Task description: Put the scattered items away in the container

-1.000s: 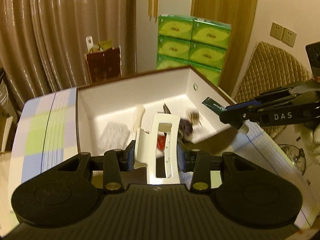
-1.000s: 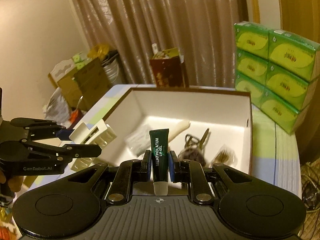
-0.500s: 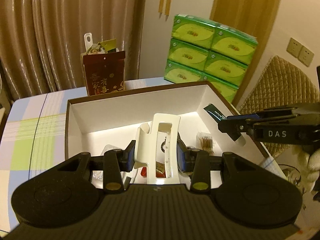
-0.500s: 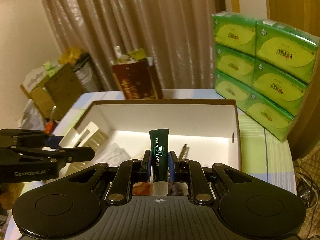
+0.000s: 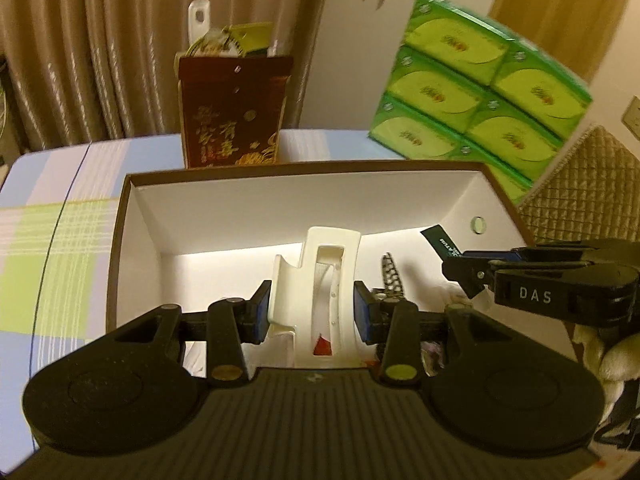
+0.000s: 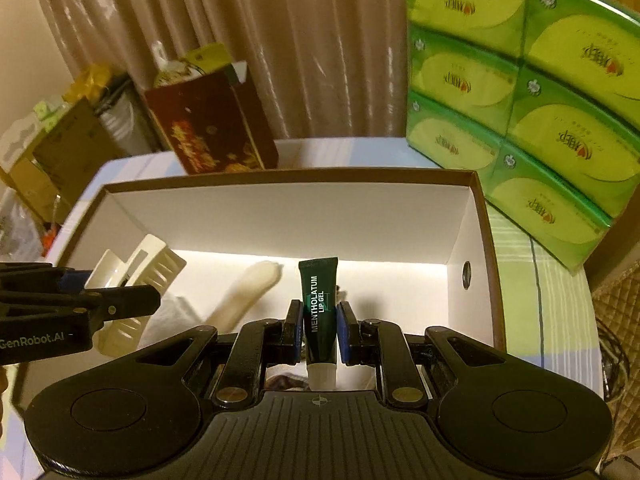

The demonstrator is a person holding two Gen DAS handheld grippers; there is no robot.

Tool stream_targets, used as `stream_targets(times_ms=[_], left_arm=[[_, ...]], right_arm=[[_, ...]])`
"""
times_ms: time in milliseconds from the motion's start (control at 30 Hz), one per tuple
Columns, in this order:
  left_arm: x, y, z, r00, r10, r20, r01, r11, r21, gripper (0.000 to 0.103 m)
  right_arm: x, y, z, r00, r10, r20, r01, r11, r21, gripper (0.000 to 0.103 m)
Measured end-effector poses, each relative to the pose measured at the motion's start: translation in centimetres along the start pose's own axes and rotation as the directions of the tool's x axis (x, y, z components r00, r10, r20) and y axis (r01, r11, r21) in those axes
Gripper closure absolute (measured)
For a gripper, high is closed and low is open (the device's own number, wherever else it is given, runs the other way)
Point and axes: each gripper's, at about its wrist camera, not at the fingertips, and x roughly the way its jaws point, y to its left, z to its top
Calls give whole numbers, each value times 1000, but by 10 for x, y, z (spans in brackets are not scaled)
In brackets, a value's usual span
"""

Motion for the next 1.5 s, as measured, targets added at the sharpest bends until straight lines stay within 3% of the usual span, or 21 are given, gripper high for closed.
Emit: stream_targets(times_ms=[333, 533, 700, 767, 833, 900, 1067, 1167, 1200, 1300, 1500], left_arm=[[40, 3, 5, 999, 21, -39, -22, 999, -30, 68], [53, 6, 4, 998, 33, -51, -35, 999, -37, 68], [61, 7, 5, 997, 47, -63, -49, 998, -39, 68], [62, 6, 5, 997, 54, -61, -55, 998, -27, 68], [63, 6, 6, 996, 56, -62, -58, 998, -25, 68], [64, 6, 7, 996, 63, -62, -64, 998, -24, 68], [68, 7, 10, 994, 88, -59, -89, 996, -20, 68], [70, 8, 12, 994, 102, -49, -103, 994, -22, 68], [70, 8, 13, 994, 103, -44, -104, 994, -20, 66], [71, 10, 15, 994, 104, -37, -105, 994, -36, 47], [70, 12, 14, 994, 94, -52, -96, 995, -40, 43]], right_arm=[[36, -4, 5, 994, -96, -55, 94, 995, -33, 89], [46, -11, 8, 992, -94, -88, 93, 996, -16, 89], [44, -5, 10, 991, -115, -63, 111, 991, -74, 88], [44, -6, 10, 993, -94, -67, 90, 994, -70, 85], [43, -7, 10, 995, -82, -62, 78, 995, -62, 70], [41, -7, 10, 995, -79, -53, 76, 995, -60, 63], [37, -8, 11, 997, -64, -41, 62, 997, -48, 58], [36, -7, 11, 998, -58, -34, 57, 997, -51, 50], [35, -6, 11, 998, -53, -34, 51, 997, -54, 46], [33, -3, 8, 998, -43, -36, 40, 997, -72, 44], [29, 2, -2, 998, -34, -43, 30, 995, -99, 30]])
